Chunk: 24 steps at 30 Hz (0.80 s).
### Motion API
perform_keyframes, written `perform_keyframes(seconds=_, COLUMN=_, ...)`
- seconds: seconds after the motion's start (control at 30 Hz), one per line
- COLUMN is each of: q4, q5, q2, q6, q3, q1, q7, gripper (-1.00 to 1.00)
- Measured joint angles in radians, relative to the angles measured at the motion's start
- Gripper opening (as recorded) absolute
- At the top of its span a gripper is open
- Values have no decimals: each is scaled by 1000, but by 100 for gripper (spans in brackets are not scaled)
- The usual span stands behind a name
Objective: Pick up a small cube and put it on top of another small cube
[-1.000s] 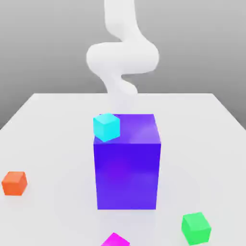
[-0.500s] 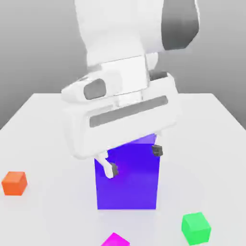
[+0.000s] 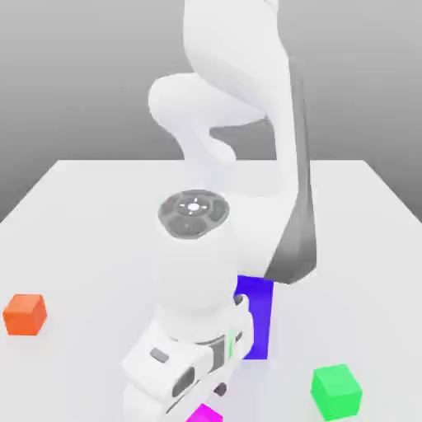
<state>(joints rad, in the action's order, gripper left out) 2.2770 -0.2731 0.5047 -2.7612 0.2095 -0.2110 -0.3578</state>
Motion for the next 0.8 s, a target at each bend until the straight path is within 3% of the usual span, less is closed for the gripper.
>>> perform_keyframes(seconds=0.2, q4=-2, q5=1, q2=7, q6=-4, q3=-5, q1=5, q7=0, gripper=-100)
perform_keyframes(seconds=0.37, q4=37, q5=71, q2=-141, q6=109, q3=43, q1=-52, q7=63, gripper=-100)
perform_keyframes(seconds=0.67, q4=121, q5=190, q2=-305, q6=179, q3=-49, q1=-267, q7=297, gripper=-100)
perform_keyframes(seconds=0.8, q4=131, q5=196, q2=-250, q6=103, q3=-74, q1=-301, q7=328, gripper=-100)
